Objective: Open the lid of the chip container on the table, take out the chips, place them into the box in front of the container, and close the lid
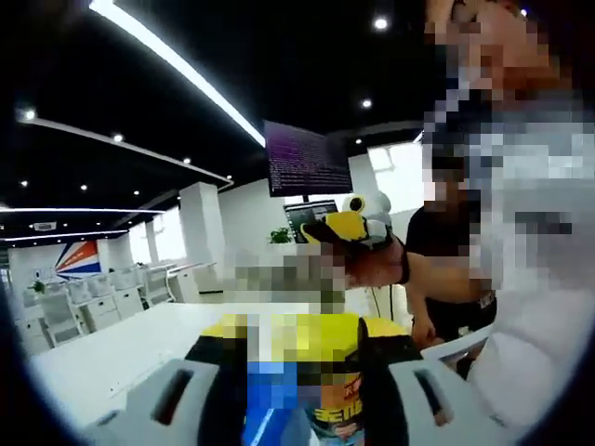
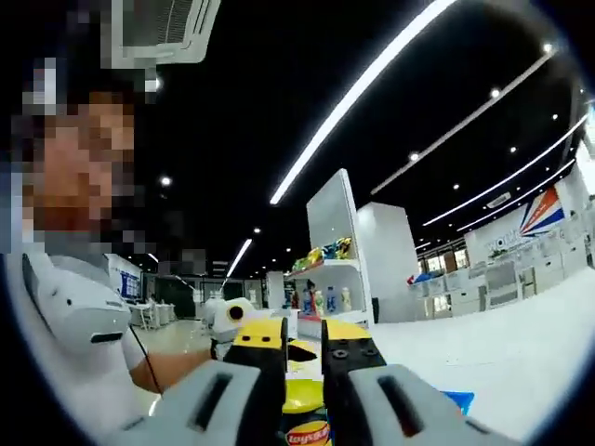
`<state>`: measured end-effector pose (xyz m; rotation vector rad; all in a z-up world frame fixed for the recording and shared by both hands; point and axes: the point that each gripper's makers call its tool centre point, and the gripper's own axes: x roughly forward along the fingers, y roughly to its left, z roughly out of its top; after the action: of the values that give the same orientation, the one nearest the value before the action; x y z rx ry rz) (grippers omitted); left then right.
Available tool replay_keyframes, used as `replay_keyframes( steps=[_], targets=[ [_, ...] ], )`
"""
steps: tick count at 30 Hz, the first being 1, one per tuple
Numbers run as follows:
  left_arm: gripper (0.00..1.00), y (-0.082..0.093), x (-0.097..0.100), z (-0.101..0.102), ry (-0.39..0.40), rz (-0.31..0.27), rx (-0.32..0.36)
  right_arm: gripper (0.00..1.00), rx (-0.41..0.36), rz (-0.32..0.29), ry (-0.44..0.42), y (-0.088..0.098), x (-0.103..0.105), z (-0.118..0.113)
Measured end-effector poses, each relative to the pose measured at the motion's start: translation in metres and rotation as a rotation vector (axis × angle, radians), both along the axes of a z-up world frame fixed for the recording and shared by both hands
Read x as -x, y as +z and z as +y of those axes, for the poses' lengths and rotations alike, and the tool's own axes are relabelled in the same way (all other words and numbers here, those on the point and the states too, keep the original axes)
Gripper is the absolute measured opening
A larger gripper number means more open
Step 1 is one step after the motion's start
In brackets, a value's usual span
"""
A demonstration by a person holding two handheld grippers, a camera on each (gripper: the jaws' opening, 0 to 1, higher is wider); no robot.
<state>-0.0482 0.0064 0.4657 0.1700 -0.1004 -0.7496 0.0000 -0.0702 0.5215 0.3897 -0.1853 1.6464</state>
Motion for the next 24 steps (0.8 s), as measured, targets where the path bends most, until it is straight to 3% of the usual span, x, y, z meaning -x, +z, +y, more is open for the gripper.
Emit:
replay_keyframes(
  steps=[10,15,17,21,24],
  targets=[
    [0.60,-0.012,0.007,0.002,0.015,0.018,-0.017,0.28,0.156,-0.110,-0.005,-0.047,0.009,0.003],
    [0.63,-0.027,0.011,0.012,0.034,0.041,-0.011,0.31,0.212,-0.152,-0.008,-0.066,0.010,0.003],
    [0.63,-0.033,0.012,0.018,0.049,0.048,-0.007,0.32,0.235,-0.157,-0.026,-0.075,0.003,0.003],
    [0.67,-0.043,0.019,0.038,0.085,0.060,0.019,0.36,0.207,-0.097,-0.034,-0.082,-0.010,-0.001],
    [0.67,-0.051,0.019,0.063,0.166,0.076,0.044,0.40,0.242,-0.113,-0.132,-0.098,-0.034,-0.003]
  ],
)
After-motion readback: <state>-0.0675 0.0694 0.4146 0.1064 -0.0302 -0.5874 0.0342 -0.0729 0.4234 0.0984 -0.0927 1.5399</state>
